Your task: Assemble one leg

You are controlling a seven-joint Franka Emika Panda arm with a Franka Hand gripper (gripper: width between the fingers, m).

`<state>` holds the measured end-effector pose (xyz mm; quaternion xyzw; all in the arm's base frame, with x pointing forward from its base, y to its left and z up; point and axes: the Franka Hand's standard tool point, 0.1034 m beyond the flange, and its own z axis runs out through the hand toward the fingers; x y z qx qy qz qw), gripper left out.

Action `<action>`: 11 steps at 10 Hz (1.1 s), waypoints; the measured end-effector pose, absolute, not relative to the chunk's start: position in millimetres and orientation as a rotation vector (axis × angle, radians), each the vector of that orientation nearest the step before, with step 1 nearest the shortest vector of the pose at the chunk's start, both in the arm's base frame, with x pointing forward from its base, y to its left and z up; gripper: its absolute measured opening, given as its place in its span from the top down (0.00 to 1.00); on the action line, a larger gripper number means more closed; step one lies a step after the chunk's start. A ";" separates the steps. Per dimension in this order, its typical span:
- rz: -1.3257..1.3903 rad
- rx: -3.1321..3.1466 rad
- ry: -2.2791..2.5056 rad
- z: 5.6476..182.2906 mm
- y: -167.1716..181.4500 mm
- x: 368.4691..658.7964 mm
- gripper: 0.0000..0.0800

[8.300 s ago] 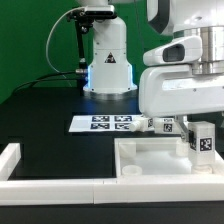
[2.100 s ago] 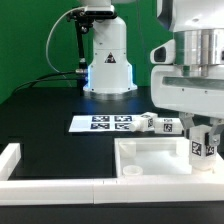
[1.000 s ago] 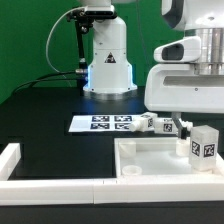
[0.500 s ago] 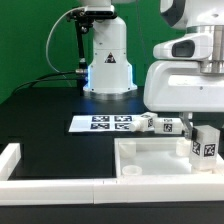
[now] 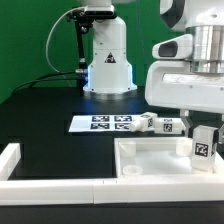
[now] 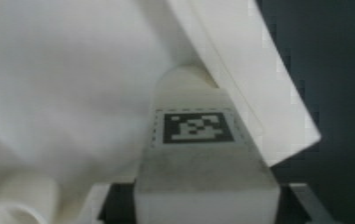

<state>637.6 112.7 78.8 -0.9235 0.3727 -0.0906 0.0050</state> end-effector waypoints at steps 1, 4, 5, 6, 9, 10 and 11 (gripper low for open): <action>-0.245 -2.731 1.437 78.4 110.3 637.1 0.64; -0.143 -2.387 1.850 77.4 104.8 636.4 0.64; -0.145 -2.390 1.848 77.3 105.3 636.3 0.61; -0.150 -2.446 1.779 77.3 105.4 636.3 0.44; -0.201 -2.916 0.949 82.0 114.5 635.8 0.21; -0.221 -2.928 0.904 83.7 116.1 634.8 0.21; -0.224 -2.963 0.807 82.7 114.5 635.0 0.19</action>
Offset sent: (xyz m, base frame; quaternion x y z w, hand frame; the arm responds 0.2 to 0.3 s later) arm 0.0196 0.0084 0.0083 0.0553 -0.0357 0.2336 0.9701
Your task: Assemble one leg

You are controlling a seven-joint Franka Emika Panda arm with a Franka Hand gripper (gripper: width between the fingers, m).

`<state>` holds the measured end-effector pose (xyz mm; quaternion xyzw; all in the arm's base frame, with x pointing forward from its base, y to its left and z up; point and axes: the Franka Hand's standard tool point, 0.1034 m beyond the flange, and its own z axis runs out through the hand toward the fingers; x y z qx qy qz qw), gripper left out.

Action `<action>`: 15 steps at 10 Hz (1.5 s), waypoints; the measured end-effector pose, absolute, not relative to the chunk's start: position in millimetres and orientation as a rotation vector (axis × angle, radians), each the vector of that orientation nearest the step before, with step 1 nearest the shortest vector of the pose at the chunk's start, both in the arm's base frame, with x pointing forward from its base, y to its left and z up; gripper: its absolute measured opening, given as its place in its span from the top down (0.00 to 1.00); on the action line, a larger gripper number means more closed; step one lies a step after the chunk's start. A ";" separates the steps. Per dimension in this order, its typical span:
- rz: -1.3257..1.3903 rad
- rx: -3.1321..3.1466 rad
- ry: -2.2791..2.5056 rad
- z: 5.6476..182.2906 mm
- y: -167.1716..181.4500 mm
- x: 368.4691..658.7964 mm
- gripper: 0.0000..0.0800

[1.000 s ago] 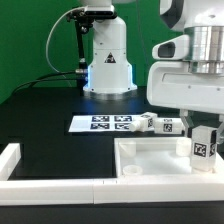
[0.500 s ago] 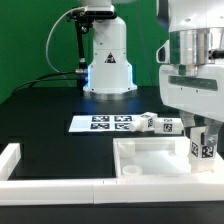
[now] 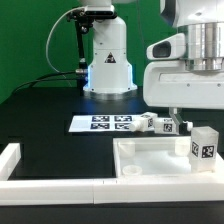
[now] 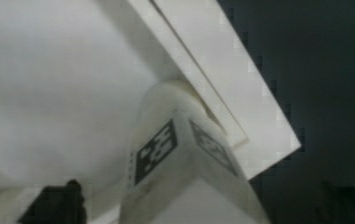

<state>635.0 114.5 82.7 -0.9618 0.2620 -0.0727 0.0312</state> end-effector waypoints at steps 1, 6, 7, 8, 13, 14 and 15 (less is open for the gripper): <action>-0.226 -2.983 0.747 82.4 113.6 635.1 0.19; -0.256 -3.131 0.202 79.2 115.3 635.4 0.35; -0.255 -3.122 0.262 78.9 115.4 635.3 0.52; -0.254 -3.106 0.371 78.8 115.2 635.3 0.65; -0.258 -2.694 1.505 77.0 115.8 632.9 0.64; -0.203 -2.491 1.766 77.5 113.3 635.6 0.64; -0.124 -2.258 2.012 78.0 109.7 637.3 0.64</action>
Offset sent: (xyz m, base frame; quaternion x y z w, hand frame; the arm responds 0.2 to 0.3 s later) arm 0.0021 0.0192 -0.0018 0.0266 -0.0218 -0.3734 0.9270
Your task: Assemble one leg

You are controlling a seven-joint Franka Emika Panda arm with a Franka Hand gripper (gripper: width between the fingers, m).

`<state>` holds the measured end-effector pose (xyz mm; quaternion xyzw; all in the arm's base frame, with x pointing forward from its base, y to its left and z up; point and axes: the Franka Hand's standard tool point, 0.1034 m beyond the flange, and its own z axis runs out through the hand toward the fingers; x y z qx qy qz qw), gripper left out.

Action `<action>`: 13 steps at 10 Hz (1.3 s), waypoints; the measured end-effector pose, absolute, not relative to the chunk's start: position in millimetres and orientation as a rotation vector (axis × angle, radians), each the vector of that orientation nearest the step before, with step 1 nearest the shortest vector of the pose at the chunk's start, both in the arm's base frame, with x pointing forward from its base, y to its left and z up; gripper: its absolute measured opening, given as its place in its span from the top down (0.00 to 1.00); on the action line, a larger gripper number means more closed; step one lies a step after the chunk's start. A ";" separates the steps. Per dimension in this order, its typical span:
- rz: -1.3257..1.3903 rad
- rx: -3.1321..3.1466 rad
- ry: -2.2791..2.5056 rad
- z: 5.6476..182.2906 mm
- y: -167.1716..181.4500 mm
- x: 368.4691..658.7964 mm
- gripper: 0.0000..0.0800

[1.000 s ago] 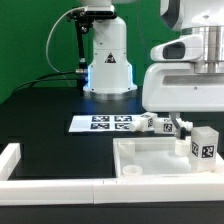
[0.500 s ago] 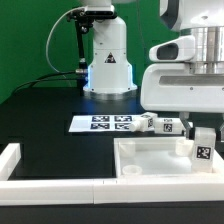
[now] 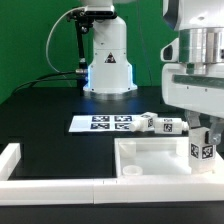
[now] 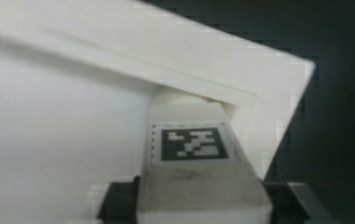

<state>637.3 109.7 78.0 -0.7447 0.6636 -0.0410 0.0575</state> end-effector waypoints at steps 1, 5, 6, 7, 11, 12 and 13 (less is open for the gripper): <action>-0.111 -2.168 2.096 78.1 109.5 636.9 0.64; -0.153 -2.503 1.703 76.0 110.1 637.3 0.24; -0.155 -2.666 1.448 75.0 109.9 636.6 0.24; -0.148 -2.738 1.309 74.7 112.7 635.4 0.20; -0.248 -3.028 0.619 73.6 114.3 640.6 0.19; -0.273 -3.097 0.302 74.1 116.7 642.3 0.19; -0.274 -3.091 0.326 74.1 116.4 642.5 0.19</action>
Offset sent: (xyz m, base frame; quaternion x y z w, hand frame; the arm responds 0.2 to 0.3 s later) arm 0.0000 0.0000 0.0000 0.0000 0.0000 0.0000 1.0000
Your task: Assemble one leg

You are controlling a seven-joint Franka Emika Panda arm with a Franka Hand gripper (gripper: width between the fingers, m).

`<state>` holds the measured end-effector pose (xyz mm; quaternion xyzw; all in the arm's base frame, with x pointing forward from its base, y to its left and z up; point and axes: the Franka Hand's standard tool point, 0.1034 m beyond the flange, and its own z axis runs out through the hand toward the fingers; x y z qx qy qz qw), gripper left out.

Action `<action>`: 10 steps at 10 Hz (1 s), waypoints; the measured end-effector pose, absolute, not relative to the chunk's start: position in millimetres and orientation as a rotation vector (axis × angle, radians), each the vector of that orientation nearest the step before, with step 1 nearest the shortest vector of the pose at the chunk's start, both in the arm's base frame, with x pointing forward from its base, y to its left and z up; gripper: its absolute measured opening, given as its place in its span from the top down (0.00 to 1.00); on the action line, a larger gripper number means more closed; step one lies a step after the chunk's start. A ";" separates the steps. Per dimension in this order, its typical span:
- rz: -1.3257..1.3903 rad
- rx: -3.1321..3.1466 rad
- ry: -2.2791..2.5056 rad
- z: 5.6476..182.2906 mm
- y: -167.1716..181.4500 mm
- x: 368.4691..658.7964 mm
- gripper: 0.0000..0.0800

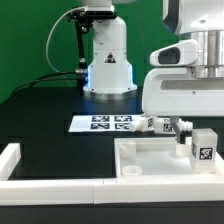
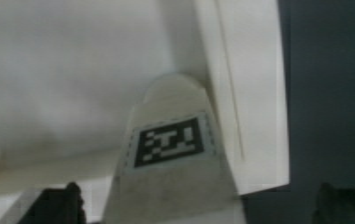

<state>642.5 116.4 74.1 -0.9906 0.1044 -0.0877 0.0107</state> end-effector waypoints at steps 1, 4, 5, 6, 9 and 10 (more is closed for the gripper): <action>-0.274 -3.088 0.347 74.1 116.4 642.5 0.35; -0.269 -3.044 0.596 73.2 113.0 642.2 0.64; -0.270 -3.019 0.721 73.2 113.3 641.9 0.64; -0.267 -2.941 0.981 73.0 112.3 640.9 0.64; -0.176 -2.550 1.695 72.8 107.6 639.1 0.64; -0.139 -2.379 1.890 72.8 105.8 639.0 0.64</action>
Offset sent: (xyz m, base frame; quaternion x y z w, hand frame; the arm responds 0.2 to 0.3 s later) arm 0.0000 0.0000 0.0000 0.0000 0.0000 0.1938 0.9810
